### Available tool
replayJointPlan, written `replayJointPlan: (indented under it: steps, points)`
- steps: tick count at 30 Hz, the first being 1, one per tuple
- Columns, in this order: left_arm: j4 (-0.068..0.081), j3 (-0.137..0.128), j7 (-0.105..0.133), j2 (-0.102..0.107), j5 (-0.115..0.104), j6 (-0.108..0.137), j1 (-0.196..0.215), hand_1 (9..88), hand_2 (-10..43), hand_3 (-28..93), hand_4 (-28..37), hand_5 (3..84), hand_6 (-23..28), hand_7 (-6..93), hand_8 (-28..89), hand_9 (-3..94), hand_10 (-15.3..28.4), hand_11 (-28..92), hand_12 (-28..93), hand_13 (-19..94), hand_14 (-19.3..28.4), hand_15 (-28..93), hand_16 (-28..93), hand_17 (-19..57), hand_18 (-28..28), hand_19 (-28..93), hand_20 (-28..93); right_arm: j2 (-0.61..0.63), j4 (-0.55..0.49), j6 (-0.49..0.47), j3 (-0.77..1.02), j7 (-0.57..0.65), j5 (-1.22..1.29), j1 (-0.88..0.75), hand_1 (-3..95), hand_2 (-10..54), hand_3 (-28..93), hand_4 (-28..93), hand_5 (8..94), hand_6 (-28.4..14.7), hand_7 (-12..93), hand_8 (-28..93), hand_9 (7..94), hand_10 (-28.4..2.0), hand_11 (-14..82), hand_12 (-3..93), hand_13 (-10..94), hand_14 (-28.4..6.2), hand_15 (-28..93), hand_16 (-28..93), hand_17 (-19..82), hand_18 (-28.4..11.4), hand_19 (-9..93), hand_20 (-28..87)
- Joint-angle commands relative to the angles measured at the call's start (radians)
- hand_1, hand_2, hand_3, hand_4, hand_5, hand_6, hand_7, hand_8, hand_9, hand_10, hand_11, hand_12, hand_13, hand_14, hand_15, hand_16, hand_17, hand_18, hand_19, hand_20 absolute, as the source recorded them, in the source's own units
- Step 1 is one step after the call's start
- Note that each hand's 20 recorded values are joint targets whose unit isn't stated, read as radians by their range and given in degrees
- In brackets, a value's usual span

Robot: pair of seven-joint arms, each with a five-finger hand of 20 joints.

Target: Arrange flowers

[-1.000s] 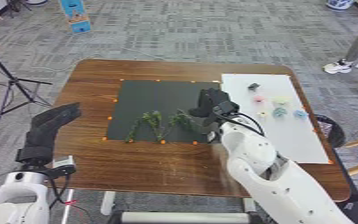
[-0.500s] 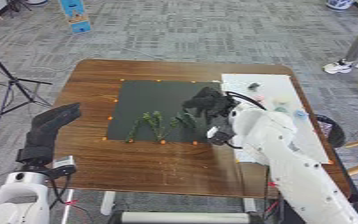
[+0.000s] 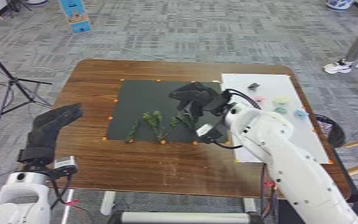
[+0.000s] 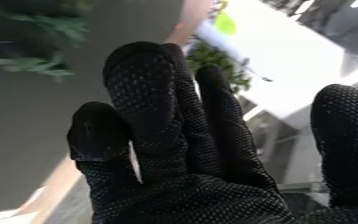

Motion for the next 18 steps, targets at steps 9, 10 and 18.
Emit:
replayJointPlan:
  steps: [9,10,18]
  points:
    - [0.005,0.008,-0.009,-0.004,0.005,-0.019,-0.015,23.3,-2.3,72,-24.9,49.4,3.7,13.8,-8,49.1,12.4,18,12,38,14.6,12,2,4.6,10.7,5,15,-0.004,0.036,-0.201,-0.047,-0.163,-0.462,0.062,14.8,12.1,64,-9,42.6,-4.5,11,-5,61.1,-14.1,8.0,13.3,81,-13.0,57,34,44,-26.4,92,56]
    - [0.004,0.008,-0.008,-0.004,0.004,-0.019,-0.014,23.4,-2.3,72,-24.9,49.4,3.7,13.8,-8,49.1,12.4,18,12,38,14.6,12,2,4.6,10.7,5,15,-0.006,0.038,-0.205,-0.049,-0.169,-0.478,0.064,14.8,12.0,64,-9,42.6,-4.4,11,-5,61.1,-14.1,8.0,13.2,81,-12.9,57,34,44,-26.3,92,56]
    - [0.004,0.007,-0.004,-0.006,0.003,-0.019,-0.012,23.3,-2.4,72,-24.9,49.3,3.7,13.7,-8,49.0,12.4,18,12,38,14.7,13,2,4.5,10.8,5,15,-0.014,0.050,-0.215,-0.055,-0.209,-0.577,0.063,14.9,11.8,65,-9,42.7,-4.2,12,-5,60.3,-13.8,7.9,12.5,81,-12.8,57,33,44,-26.4,92,56]
